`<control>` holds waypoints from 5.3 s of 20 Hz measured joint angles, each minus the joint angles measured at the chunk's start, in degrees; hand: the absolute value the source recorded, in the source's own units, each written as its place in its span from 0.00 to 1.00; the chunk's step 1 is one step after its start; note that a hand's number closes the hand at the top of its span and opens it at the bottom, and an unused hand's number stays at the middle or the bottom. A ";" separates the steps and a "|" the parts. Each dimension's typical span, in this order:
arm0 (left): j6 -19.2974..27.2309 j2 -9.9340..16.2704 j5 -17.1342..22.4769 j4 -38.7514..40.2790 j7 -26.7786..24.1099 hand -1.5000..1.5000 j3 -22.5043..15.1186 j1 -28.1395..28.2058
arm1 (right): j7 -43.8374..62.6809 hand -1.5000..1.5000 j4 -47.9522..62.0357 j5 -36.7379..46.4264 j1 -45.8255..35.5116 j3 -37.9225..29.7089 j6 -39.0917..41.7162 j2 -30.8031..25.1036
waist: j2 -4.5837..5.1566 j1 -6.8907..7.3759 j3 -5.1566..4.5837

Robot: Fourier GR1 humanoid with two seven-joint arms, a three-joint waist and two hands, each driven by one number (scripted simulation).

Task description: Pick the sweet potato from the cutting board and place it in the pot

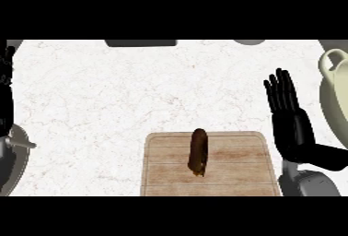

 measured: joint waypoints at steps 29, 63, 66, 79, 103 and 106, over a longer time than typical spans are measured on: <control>-5.85 -8.45 8.65 3.51 11.46 0.50 -2.00 3.13 | 50.63 0.00 2.27 29.85 -32.44 23.86 35.02 -13.41 | -0.83 1.96 -0.67; -7.29 -11.26 5.96 3.22 12.15 0.50 0.46 3.49 | 67.19 0.00 15.93 35.46 -30.62 33.36 47.85 4.19 | -0.70 0.83 -0.48; -7.43 -11.61 5.37 2.29 12.11 0.50 0.36 4.22 | 66.35 0.00 17.45 37.59 -30.55 32.76 48.39 4.68 | -0.68 1.00 -0.47; -8.53 -12.74 3.73 2.89 12.60 0.50 1.82 2.94 | 58.26 1.00 20.91 47.66 -27.20 32.21 52.15 4.42 | -0.87 1.10 -0.55; -8.95 -12.60 3.85 0.63 12.55 0.50 6.13 8.24 | 23.88 1.00 -31.43 50.70 13.13 31.77 30.89 -26.52 | -1.91 -4.71 -0.22; -9.08 -12.50 4.16 0.20 12.41 0.50 6.63 9.11 | 21.47 1.00 -37.45 48.58 18.56 24.98 24.54 -28.47 | -1.85 -4.98 -0.19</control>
